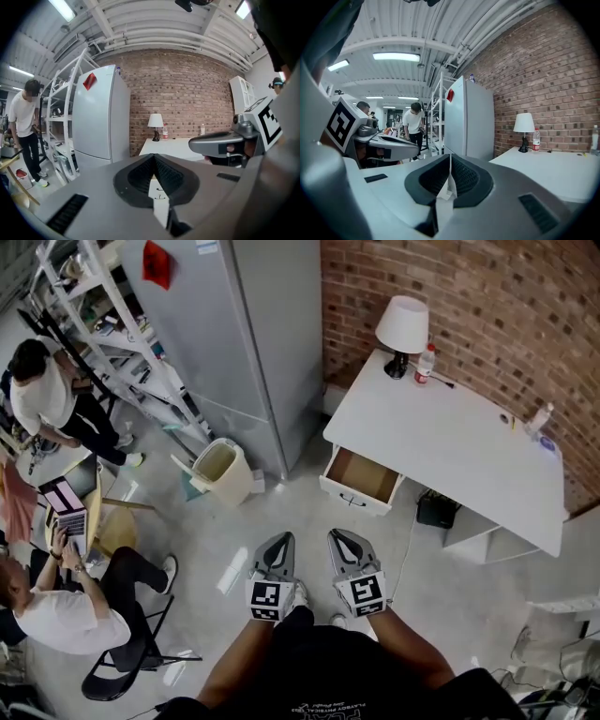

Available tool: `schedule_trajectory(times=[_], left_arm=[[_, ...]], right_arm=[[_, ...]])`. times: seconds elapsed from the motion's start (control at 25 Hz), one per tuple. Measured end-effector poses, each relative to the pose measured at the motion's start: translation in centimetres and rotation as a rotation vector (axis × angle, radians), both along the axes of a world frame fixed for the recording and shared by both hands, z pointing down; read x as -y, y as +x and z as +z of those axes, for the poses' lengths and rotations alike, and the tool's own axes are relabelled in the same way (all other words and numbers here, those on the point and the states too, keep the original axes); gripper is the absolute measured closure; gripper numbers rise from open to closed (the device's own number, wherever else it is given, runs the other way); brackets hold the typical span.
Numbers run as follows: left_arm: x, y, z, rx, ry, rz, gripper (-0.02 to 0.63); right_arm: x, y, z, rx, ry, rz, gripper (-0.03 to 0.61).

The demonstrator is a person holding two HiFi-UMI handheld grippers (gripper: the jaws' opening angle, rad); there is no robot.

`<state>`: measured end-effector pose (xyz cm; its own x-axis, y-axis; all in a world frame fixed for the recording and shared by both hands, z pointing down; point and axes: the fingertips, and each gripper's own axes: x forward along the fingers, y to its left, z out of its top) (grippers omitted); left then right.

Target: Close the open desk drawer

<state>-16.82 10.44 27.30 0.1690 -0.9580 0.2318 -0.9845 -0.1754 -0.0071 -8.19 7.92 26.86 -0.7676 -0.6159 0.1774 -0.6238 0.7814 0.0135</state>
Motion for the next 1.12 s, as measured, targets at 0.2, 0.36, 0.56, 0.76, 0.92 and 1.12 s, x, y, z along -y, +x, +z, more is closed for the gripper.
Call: schedule_trajectory(times=[0.2,0.36,0.56,0.76,0.92,1.12], left_arm=[[3.8,-0.7,1.7,-0.016,-0.029,0.081,0.606],[6.6,-1.2,3.0,-0.033,-0.051,0.149,0.606],[9.0,-1.9,4.5,-0.047,-0.075,0.233,0.606],[11.6,-1.0,6.5,-0.057,-0.09,0.325,0.606],[13.3,0.9,8.6,-0.07,-0.095,0.373,0.606],[15.8,2.7,11.9,-0.075,-0.111,0.384,0.606]], right_arm=[[3.4,-1.1,1.3,-0.033,-0.03,0.053,0.548],[5.9,-1.8,3.1,-0.049,-0.066,0.115,0.548],[7.7,-3.1,4.1,-0.054,-0.084,0.167,0.548],[10.0,-2.4,6.2,-0.046,-0.099,0.233,0.549],[11.5,-1.4,7.9,-0.036,-0.099,0.247,0.549],[13.1,-0.2,10.7,-0.025,-0.107,0.275,0.549]])
